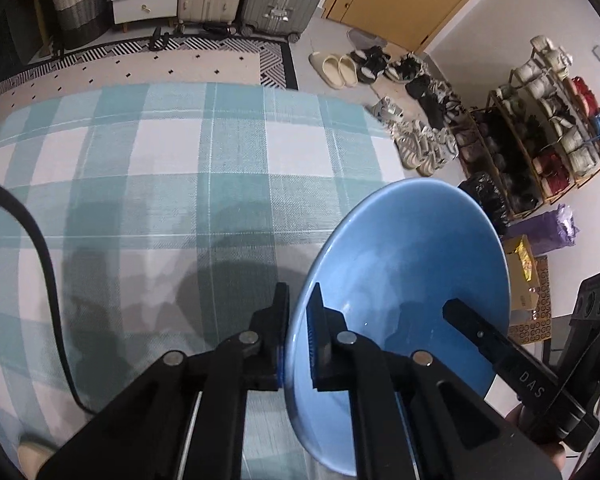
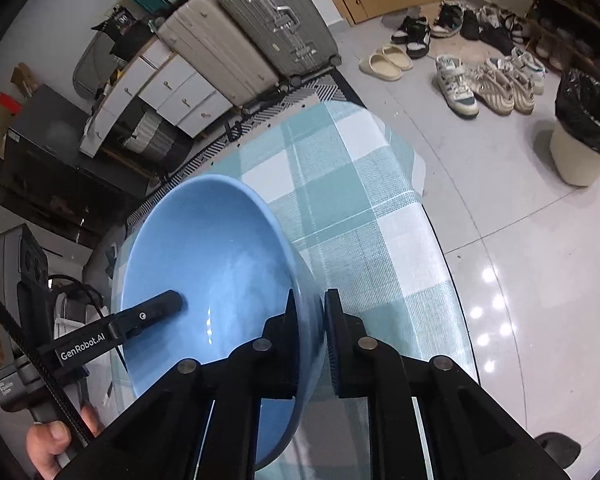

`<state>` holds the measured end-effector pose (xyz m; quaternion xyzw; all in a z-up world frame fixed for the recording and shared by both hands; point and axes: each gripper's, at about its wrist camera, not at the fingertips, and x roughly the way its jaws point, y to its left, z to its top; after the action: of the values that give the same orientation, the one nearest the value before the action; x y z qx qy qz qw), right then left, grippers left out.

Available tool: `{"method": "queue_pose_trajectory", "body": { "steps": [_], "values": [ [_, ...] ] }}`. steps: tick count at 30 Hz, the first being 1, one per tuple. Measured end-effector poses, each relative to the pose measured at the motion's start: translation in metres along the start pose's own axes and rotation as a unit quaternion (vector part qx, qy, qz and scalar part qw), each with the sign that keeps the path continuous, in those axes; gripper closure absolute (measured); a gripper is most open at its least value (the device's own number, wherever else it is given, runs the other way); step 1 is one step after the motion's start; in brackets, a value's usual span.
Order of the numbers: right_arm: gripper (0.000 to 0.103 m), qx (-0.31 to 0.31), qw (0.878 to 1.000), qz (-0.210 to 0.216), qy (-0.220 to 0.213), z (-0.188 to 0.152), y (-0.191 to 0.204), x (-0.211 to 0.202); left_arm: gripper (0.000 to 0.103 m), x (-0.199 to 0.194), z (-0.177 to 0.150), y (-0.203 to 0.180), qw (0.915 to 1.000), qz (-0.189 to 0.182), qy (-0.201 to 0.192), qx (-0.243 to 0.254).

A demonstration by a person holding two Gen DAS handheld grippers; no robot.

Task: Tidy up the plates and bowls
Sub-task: 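Lift the light blue bowl with both grippers and carry it over the stacked bowls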

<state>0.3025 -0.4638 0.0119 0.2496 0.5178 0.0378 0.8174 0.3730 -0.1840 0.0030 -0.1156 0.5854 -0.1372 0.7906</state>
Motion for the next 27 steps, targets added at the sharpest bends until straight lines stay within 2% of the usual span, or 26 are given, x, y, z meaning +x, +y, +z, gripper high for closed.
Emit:
{"method": "queue_pose_trajectory", "body": {
  "steps": [7,14,17,20,27],
  "values": [
    [0.092,-0.003,1.0,0.005,-0.008,-0.022,0.025,-0.048,0.097,-0.051,-0.023,0.003,0.9998,-0.012,-0.007,-0.014],
    [0.092,-0.015,1.0,0.011,-0.018,-0.064,0.054,-0.099,0.097,-0.106,-0.063,0.006,0.9996,-0.012,-0.025,-0.004],
    [0.092,-0.019,0.999,0.023,-0.022,-0.085,0.061,-0.117,0.097,-0.125,-0.084,0.005,0.9994,0.008,-0.034,0.005],
    [0.092,-0.016,0.999,0.024,-0.013,-0.106,0.066,-0.128,0.097,-0.134,-0.105,0.006,0.9995,0.019,-0.026,0.003],
    [0.092,-0.025,1.0,0.011,-0.008,-0.151,0.077,-0.16,0.097,-0.155,-0.149,0.012,0.9997,0.013,-0.018,-0.011]
  ]
}}
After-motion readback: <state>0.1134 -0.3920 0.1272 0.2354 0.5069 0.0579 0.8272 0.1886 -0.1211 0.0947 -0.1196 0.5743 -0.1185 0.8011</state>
